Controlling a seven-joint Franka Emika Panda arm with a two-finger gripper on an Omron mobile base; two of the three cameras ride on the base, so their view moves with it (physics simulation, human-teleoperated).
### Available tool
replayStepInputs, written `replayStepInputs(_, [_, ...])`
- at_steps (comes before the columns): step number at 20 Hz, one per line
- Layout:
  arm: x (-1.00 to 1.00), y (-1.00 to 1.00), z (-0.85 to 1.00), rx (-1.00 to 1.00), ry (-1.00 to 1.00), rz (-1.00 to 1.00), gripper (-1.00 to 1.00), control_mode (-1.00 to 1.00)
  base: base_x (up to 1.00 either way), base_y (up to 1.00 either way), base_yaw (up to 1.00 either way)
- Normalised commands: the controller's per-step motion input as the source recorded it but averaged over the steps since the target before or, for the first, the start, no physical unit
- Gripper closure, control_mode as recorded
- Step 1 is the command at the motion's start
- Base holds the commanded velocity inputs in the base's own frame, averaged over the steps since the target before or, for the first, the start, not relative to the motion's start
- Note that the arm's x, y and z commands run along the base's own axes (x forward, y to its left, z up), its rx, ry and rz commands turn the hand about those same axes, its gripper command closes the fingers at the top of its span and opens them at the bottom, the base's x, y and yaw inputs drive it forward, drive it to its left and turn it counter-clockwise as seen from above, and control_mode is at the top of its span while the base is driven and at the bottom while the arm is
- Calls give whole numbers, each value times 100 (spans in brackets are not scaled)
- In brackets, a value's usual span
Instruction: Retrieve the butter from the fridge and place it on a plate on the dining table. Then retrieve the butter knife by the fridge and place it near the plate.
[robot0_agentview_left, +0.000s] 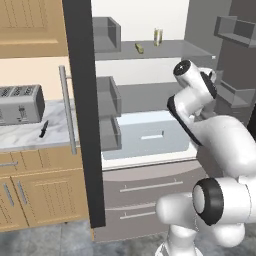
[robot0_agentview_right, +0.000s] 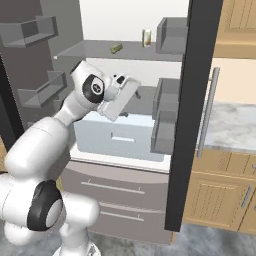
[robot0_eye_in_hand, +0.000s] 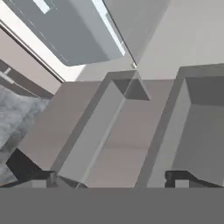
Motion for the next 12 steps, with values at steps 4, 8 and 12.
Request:
replayStepInputs(4, [-6,55,2,33,-20,17,-100,-100,0,0,0])
replayStepInputs(8, [-46,4,3,13,-6,15,-100,-100,0,0,0])
replayStepInputs(12, [-9,30,26,9,-12,20,-100,-100,0,0,0])
